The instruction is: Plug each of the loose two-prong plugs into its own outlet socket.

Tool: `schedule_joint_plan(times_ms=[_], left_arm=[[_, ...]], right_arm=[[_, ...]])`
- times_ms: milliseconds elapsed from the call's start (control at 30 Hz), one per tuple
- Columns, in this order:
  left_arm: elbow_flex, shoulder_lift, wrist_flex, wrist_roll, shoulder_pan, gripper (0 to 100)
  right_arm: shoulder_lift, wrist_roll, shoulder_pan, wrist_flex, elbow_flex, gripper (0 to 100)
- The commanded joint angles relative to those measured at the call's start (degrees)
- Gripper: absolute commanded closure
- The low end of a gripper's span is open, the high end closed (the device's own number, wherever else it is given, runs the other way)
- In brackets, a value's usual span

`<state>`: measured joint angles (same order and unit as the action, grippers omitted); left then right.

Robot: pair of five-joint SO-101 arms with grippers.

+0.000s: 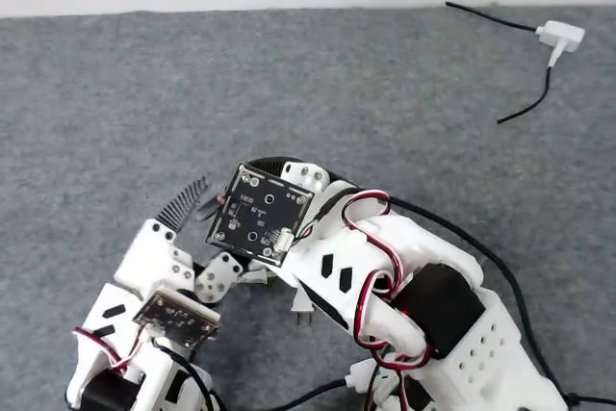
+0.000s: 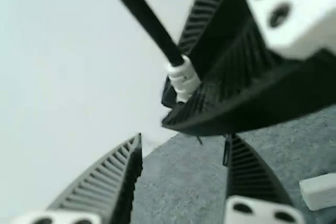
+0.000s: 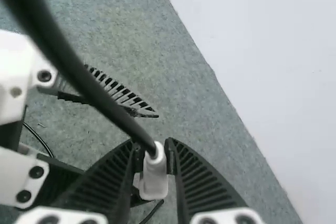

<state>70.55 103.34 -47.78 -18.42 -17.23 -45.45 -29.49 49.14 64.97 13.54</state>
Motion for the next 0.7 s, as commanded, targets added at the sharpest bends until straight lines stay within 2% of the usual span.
schedule_joint_plan(times_ms=[0,167,367,667], left_arm=[[-0.4,0.09,2.64,0.62,0.97,75],[-0.4,0.09,2.73,0.35,1.49,75],[-0.48,0.09,2.99,0.26,6.07,75],[-0.84,0.26,2.81,0.26,6.33,75]], right_arm=[[0.13,0.62,0.48,0.4,-2.55,99.0],[0.13,0.62,0.48,1.01,-2.55,99.0],[0.13,0.62,0.22,3.3,-2.46,99.0],[0.13,0.62,0.13,3.21,-1.58,99.0]])
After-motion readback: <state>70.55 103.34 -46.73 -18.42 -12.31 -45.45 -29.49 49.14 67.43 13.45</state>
